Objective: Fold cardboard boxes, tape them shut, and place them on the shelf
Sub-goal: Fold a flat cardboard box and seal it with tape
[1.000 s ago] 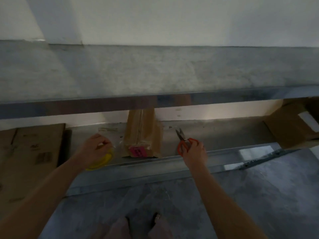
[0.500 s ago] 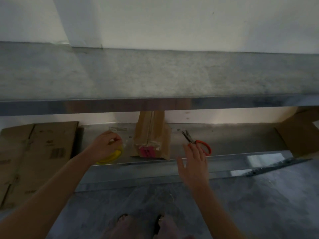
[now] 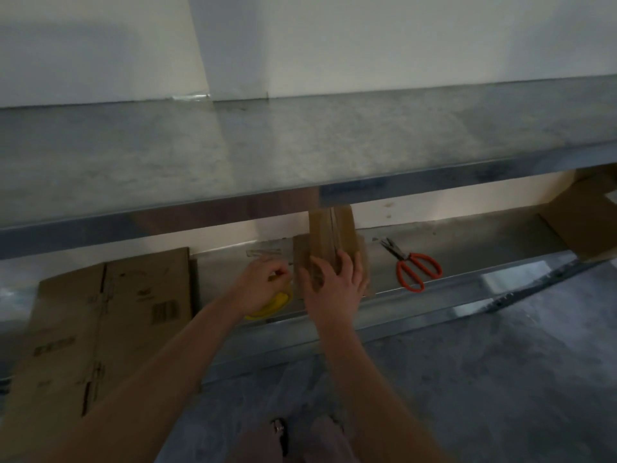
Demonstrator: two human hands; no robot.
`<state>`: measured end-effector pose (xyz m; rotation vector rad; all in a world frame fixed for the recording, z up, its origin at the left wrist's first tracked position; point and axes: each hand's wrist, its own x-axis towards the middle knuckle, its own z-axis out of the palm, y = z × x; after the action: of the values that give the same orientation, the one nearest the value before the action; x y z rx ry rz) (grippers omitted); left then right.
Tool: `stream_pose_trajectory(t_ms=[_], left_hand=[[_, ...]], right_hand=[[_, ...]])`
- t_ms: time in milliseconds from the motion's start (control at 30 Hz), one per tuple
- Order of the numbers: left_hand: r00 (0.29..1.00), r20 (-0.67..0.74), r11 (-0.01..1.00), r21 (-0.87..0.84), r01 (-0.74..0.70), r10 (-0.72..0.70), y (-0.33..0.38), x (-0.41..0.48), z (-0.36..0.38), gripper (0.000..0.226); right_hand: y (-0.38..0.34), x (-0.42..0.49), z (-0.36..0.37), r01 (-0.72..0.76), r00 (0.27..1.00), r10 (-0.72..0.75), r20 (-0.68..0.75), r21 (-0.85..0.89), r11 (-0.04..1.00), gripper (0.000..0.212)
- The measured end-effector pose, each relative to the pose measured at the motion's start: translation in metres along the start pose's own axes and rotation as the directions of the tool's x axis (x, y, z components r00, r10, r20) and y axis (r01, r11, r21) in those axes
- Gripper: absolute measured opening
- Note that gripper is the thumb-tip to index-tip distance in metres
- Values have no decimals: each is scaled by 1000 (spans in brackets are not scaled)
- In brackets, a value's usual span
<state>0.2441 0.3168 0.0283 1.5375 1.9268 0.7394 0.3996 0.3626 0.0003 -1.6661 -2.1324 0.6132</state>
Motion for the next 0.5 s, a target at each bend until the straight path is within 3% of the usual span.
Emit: stream_pose_trajectory(t_ms=[100, 300, 500], left_hand=[[999, 32, 998, 48, -27, 25, -9, 4, 5, 6], [992, 94, 988, 118, -95, 84, -11, 14, 16, 5], [988, 93, 987, 91, -134, 126, -15, 16, 19, 8]], right_hand=[[3, 2, 8, -30, 998, 33, -54, 63, 998, 34], [27, 11, 23, 54, 983, -30, -183, 124, 991, 30], [33, 18, 24, 78, 983, -42, -179, 200, 977, 29]])
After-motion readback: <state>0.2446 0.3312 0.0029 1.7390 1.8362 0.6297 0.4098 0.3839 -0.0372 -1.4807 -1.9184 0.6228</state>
